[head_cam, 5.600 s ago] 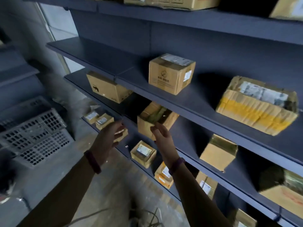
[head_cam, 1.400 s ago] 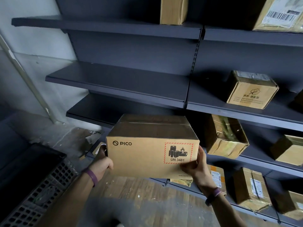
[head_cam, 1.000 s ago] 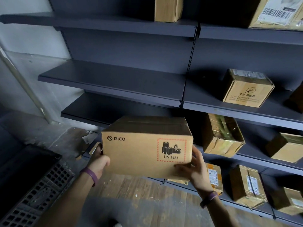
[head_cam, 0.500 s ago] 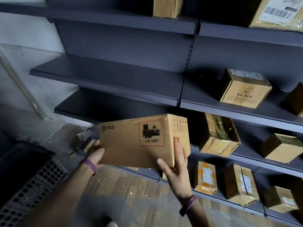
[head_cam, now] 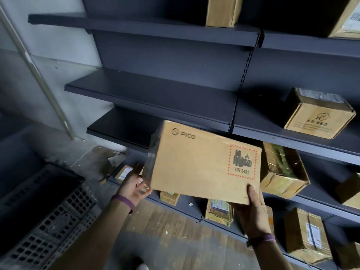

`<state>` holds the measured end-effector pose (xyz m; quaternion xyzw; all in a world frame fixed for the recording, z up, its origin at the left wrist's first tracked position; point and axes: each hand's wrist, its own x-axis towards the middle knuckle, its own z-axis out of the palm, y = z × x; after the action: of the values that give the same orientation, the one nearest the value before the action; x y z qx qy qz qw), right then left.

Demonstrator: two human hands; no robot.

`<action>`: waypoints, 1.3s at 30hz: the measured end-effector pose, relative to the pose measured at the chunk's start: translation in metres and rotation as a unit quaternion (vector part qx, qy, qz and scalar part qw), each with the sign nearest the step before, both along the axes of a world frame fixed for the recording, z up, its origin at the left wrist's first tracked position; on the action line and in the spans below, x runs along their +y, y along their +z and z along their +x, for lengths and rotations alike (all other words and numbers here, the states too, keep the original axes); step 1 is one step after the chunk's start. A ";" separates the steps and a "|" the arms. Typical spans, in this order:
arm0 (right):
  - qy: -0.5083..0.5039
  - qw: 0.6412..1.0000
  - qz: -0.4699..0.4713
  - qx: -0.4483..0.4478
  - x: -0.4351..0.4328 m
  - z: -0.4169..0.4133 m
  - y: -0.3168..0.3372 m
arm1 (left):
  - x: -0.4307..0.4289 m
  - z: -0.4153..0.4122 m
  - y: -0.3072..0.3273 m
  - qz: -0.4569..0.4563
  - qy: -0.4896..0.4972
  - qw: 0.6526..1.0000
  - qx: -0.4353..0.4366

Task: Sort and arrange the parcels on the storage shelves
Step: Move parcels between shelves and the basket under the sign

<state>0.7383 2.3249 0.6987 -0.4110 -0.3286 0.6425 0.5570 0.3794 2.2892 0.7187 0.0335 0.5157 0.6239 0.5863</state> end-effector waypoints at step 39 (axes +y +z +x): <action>-0.008 0.988 0.036 -0.150 -0.038 -0.067 0.045 | 0.014 0.039 0.049 0.024 -0.225 0.961 0.159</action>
<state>0.6715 2.2870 0.7438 -0.4848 -0.4284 0.5570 0.5208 0.4179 2.3029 0.7676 0.2613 0.5662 0.4746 0.6212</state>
